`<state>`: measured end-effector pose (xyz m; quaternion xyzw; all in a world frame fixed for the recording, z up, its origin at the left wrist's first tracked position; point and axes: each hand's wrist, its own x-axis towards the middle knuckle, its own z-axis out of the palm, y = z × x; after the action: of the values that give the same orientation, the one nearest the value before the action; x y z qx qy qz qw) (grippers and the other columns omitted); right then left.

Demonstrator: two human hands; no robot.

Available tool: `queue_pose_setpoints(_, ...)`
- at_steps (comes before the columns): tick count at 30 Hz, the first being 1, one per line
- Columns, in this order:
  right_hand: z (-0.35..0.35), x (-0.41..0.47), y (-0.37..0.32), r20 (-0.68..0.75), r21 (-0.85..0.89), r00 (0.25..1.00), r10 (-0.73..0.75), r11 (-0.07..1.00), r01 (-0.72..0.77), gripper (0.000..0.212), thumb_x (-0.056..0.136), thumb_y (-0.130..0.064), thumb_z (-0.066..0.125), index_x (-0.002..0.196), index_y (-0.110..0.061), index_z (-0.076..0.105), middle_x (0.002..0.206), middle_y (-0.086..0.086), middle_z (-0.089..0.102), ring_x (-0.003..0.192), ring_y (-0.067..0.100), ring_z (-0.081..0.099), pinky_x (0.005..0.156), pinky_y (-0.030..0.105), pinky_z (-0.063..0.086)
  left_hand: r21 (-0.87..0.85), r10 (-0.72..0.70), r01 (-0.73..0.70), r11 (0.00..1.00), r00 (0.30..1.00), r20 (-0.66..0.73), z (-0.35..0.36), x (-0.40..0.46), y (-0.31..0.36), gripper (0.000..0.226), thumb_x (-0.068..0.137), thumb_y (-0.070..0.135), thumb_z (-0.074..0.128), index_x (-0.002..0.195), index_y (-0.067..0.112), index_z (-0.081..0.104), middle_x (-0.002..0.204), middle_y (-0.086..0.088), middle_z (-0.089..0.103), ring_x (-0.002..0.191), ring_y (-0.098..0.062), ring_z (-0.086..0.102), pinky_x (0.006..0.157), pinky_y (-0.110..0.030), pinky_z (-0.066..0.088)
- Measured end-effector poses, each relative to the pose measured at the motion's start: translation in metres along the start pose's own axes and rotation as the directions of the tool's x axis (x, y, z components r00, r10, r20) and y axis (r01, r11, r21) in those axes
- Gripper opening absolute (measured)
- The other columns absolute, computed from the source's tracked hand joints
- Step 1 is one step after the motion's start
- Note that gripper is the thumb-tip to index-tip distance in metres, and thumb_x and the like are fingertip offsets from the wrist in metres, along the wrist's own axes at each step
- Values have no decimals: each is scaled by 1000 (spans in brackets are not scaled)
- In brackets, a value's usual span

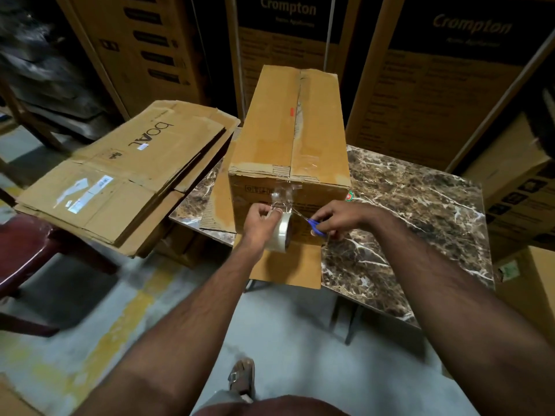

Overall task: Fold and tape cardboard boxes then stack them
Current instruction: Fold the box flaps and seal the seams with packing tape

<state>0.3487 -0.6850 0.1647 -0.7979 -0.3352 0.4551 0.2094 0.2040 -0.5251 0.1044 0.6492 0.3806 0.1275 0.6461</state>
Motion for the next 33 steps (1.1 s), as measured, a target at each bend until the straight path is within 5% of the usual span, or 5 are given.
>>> queue_pose_setpoints(15,-2,10,-13,73,96,996,45,994,-52,16,93,-20,69,108,-18,76,82,-4,69,66,10,54,57,25,44,-147,15,-10,989,999,36,-6,-4,-9,26,96,22,66,119,17,57,100,-6,64,70,-14,60,45,-21,46)
queue_pose_setpoints(23,-5,18,-23,95,84,992,80,993,-88,23,91,-28,71,113,-24,77,95,2,70,73,14,55,61,29,43,-125,-34,53,991,988,154,-17,4,-5,11,96,28,64,106,25,61,113,-5,65,90,-21,58,70,-35,48)
queue_pose_setpoints(33,-16,24,-24,227,89,968,111,987,-134,30,94,-24,68,122,-12,71,93,7,64,60,8,49,51,21,42,-140,-44,71,988,980,193,-20,5,-5,9,97,28,63,105,25,61,110,-3,65,89,-19,57,71,-35,46)
